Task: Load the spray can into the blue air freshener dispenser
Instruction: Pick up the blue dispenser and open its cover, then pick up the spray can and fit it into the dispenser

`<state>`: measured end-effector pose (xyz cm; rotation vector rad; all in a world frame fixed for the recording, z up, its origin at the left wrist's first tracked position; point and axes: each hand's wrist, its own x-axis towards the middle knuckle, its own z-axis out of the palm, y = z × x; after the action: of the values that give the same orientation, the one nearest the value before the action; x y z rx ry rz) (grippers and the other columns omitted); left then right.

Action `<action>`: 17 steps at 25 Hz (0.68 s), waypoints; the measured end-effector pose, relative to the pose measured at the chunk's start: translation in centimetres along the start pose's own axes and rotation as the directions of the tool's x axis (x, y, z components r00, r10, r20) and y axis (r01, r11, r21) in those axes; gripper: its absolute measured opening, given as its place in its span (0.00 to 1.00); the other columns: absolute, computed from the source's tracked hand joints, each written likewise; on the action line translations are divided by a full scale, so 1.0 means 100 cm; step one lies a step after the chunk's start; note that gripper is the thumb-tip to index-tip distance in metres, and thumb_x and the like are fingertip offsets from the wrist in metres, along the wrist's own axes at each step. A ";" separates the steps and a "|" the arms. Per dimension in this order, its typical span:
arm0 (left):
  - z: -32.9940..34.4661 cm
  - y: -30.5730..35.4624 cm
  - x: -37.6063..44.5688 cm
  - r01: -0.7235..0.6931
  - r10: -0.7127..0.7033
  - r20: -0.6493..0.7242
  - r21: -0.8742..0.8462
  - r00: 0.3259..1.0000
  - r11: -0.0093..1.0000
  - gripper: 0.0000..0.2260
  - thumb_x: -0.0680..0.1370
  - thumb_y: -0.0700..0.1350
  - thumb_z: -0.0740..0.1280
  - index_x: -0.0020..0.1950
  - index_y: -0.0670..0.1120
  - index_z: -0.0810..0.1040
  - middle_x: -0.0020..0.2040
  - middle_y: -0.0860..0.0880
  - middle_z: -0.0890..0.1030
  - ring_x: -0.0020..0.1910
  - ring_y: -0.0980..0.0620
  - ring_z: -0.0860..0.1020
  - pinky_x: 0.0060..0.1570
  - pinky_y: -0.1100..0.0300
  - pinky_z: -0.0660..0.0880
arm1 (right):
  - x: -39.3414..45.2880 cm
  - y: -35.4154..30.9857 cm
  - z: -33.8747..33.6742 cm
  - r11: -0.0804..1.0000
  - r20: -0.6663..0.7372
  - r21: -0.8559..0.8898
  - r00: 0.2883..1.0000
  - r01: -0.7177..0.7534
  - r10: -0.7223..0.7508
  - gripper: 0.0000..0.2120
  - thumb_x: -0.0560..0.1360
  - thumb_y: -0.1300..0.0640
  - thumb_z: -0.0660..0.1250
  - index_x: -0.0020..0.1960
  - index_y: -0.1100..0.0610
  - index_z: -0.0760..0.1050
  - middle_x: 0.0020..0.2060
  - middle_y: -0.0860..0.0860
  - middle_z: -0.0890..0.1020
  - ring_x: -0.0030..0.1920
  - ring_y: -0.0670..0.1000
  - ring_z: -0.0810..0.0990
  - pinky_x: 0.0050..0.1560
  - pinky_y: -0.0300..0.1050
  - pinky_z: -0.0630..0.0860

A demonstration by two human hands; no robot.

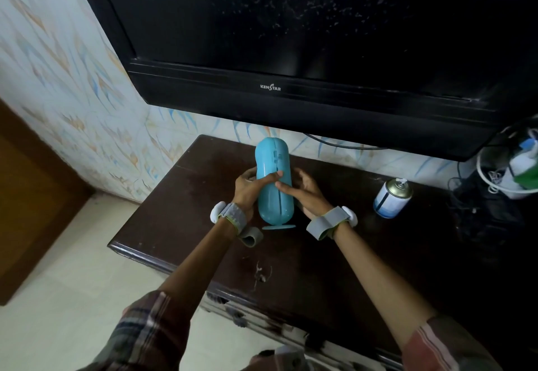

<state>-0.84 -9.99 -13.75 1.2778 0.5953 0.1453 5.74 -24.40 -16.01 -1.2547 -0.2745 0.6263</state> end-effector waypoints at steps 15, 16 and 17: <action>-0.006 -0.014 0.004 0.116 -0.073 0.168 -0.267 0.983 0.957 0.41 0.63 0.59 0.81 0.71 0.41 0.79 0.69 0.32 0.80 0.60 0.35 0.79 0.68 0.29 0.73 | 0.001 -0.001 -0.027 0.957 -0.221 -0.282 0.975 -0.069 0.005 0.16 0.82 0.53 0.60 0.51 0.64 0.80 0.46 0.61 0.86 0.47 0.56 0.82 0.50 0.50 0.77; -0.006 -0.014 0.006 0.117 -0.074 0.168 -0.268 0.983 0.956 0.41 0.63 0.59 0.81 0.71 0.42 0.80 0.71 0.31 0.79 0.60 0.35 0.79 0.69 0.28 0.72 | -0.002 -0.003 -0.030 0.927 -0.244 -0.373 0.967 -0.029 -0.068 0.15 0.83 0.55 0.61 0.55 0.67 0.79 0.52 0.64 0.84 0.50 0.57 0.82 0.52 0.50 0.78; -0.005 -0.015 0.007 0.119 -0.075 0.175 -0.261 0.982 0.958 0.40 0.64 0.59 0.81 0.71 0.42 0.80 0.72 0.31 0.78 0.60 0.35 0.79 0.69 0.28 0.72 | -0.006 -0.008 -0.034 0.875 -0.292 -0.485 0.942 0.005 -0.168 0.14 0.82 0.56 0.62 0.58 0.66 0.79 0.55 0.65 0.83 0.53 0.57 0.82 0.52 0.48 0.78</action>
<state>-0.80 -9.73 -15.43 0.9825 0.4779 0.0370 7.27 -27.64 -16.24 -1.7906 -0.2128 0.2628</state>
